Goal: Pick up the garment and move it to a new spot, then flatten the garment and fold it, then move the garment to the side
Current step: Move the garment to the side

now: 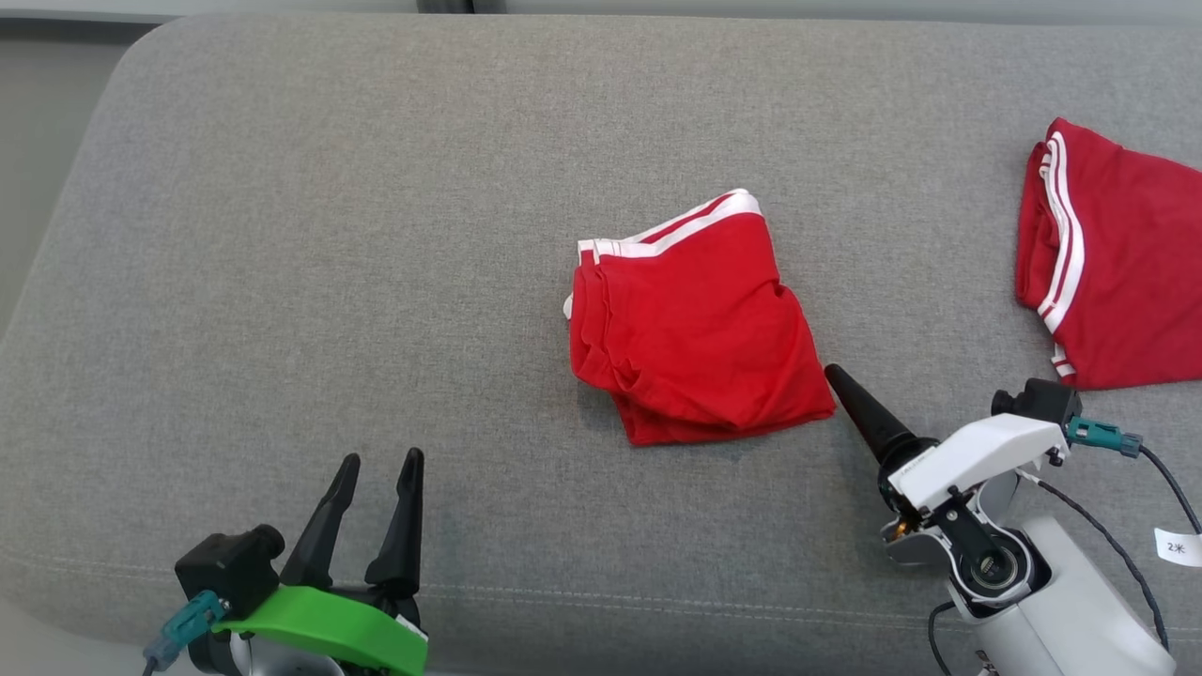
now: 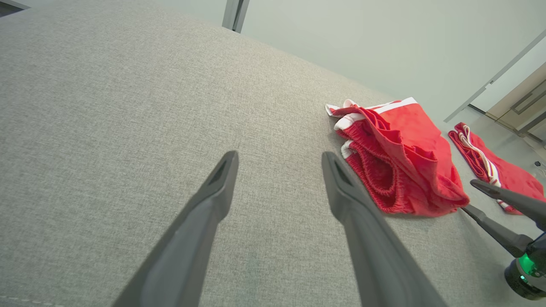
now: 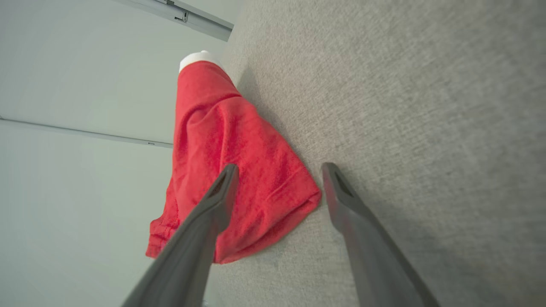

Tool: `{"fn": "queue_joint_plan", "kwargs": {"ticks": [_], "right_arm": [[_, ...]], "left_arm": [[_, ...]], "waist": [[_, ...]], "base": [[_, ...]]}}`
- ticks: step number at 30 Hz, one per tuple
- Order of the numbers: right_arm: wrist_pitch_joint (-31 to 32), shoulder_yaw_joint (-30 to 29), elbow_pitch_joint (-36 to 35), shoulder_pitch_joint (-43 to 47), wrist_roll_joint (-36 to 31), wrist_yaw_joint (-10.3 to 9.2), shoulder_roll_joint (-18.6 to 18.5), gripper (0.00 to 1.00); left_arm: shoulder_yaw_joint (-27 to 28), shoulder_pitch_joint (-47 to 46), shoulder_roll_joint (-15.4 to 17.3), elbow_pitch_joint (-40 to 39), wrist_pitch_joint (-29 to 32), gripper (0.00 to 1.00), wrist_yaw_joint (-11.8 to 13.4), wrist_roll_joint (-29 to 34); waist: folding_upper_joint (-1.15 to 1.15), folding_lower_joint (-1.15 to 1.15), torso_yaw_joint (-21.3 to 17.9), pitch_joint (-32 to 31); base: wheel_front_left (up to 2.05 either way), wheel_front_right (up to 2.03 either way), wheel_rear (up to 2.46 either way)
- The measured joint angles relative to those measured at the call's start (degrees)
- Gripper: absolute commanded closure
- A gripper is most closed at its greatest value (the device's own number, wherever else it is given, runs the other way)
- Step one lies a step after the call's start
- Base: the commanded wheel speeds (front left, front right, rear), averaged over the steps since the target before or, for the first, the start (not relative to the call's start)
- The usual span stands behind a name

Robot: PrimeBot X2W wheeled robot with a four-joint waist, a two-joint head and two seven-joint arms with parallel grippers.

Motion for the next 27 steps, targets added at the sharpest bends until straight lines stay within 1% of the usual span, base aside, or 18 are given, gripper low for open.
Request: {"fn": "queue_joint_plan", "kwargs": {"ticks": [6,13,15,16,17,18,19,27], "right_arm": [[-0.41,0.7,0.9,-0.1,-0.55,0.0,-0.19,0.0],[-0.42,1.85,1.65,-2.04,-0.49,0.0,0.52,0.0],[-0.38,2.23,1.66,-2.41,-0.25,0.0,0.78,0.38],[-0.37,2.36,1.67,-2.5,-0.21,0.0,0.91,0.51],[-0.31,2.48,1.67,-2.63,-0.08,0.0,1.0,0.59],[-0.3,2.65,1.67,-2.82,0.14,0.0,1.05,0.89],[-0.13,2.76,1.67,-2.97,0.31,0.0,1.14,1.0],[0.16,2.85,0.43,-2.94,2.54,0.0,1.53,1.0]], "left_arm": [[-0.71,0.0,-0.15,-0.12,0.02,0.0,-0.05,0.0],[-0.65,-0.03,-0.22,-0.11,0.01,0.0,-0.07,0.0],[-0.63,-0.05,-0.24,-0.1,0.01,0.0,-0.07,0.0],[-0.62,-0.08,-0.25,-0.1,0.01,0.0,-0.07,0.0],[-0.59,-0.1,-0.27,-0.09,0.01,0.0,-0.07,0.0],[-0.56,-0.13,-0.29,-0.09,0.01,0.0,-0.07,0.0],[-0.51,-0.14,-0.3,-0.07,0.01,0.0,-0.07,0.0],[0.47,-0.16,-0.42,0.26,-0.01,0.0,-0.05,-0.08]], "waist": [[0.0,0.0,0.58,0.47],[0.0,0.0,1.64,1.33],[0.0,0.0,1.82,1.42],[0.0,0.0,1.91,1.45],[0.0,0.0,1.98,1.46],[0.0,0.0,2.05,1.47],[0.0,0.0,2.1,1.47],[0.0,0.0,1.61,0.93]], "base": [[0.0,0.0,0.0],[0.0,0.0,0.0],[0.0,0.0,0.0],[0.0,0.0,0.0],[0.0,0.0,0.0],[0.0,0.0,0.0],[0.0,0.0,0.0],[0.0,0.0,0.0]]}}
